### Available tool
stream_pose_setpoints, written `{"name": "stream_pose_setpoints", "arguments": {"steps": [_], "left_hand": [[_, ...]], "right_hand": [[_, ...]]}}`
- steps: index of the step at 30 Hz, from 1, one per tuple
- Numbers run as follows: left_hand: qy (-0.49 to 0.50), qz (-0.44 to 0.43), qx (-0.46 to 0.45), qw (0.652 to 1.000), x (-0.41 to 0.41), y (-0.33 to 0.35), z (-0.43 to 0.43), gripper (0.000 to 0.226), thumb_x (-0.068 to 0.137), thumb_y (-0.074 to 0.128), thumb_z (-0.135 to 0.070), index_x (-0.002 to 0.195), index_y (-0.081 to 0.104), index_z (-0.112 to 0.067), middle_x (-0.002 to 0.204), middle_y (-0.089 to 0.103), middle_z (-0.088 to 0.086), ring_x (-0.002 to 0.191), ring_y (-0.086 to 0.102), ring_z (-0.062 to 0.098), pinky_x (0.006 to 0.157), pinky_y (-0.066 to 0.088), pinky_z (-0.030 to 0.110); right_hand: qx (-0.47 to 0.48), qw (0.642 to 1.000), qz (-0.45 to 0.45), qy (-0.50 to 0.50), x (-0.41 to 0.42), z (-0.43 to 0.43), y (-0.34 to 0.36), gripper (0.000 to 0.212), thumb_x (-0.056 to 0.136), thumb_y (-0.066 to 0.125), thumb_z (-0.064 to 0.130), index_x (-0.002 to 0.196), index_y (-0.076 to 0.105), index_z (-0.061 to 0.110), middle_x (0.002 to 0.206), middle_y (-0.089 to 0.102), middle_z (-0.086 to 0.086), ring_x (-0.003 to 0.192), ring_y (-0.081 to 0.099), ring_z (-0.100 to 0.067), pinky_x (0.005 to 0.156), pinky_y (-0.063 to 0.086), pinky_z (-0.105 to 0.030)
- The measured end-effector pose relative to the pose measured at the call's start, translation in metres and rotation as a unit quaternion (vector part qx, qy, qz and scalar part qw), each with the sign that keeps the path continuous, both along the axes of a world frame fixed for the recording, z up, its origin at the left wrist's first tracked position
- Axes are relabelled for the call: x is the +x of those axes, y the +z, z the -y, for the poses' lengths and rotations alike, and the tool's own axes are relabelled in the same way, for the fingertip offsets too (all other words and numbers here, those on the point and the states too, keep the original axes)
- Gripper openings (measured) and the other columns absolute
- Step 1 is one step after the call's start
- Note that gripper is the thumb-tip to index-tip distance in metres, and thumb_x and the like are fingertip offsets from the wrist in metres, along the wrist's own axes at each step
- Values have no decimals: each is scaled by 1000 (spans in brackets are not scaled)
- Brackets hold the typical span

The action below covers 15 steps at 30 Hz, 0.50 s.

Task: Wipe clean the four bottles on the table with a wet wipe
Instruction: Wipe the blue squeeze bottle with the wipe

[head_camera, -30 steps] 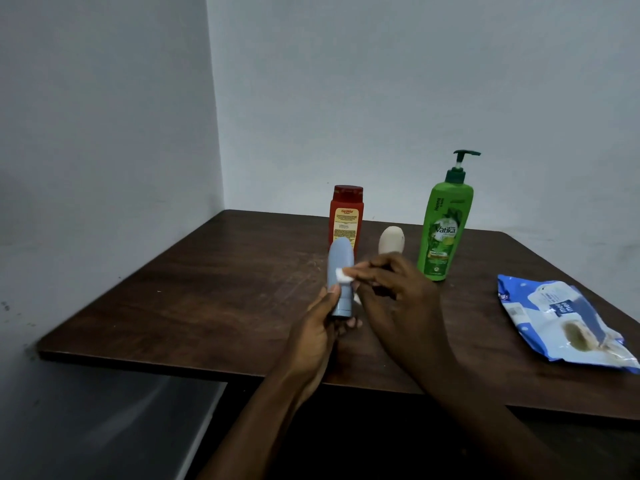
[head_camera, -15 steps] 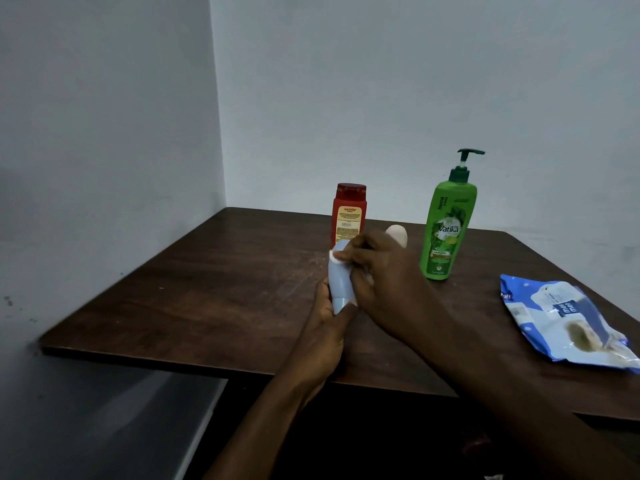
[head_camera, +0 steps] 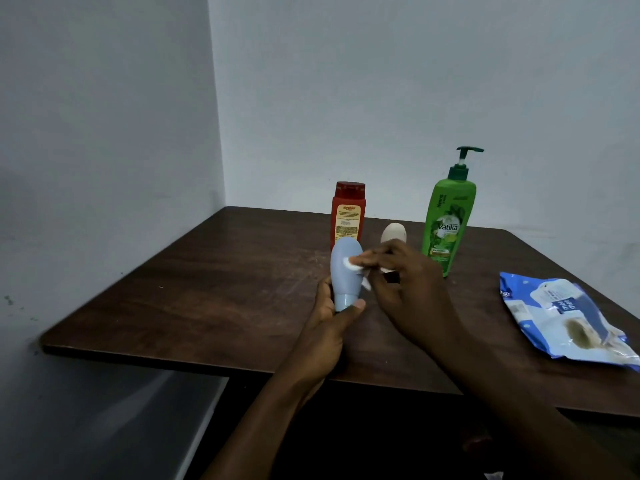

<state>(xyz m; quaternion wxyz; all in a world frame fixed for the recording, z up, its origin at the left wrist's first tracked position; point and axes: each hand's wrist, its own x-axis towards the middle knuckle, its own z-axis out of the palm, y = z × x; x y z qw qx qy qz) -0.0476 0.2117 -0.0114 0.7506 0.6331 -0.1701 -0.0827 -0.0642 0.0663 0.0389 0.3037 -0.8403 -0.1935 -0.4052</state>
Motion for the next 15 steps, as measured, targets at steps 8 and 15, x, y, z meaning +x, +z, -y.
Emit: {"name": "stream_pose_setpoints", "arguments": {"steps": [8,15], "left_hand": [[-25,-108,-161,981,4,3,4,25,100,47,-17,123,57,-17,95,76,-5,78,74,3,62,56,17],[-28,-95,-206,973,5,-2,-2,28,102,40,-8,120,61,-6,98,75,5,89,71,12,86,55,27]], "right_hand": [[66,998,-4,-11,-11,-4,-18,28,87,73,6,112,76,17,108,68,6,101,65,-3,84,59,-30],[60,998,18,9,-30,-26,-49,31,87,70,-1,114,74,13,114,67,4,108,63,-2,90,55,-23]]}}
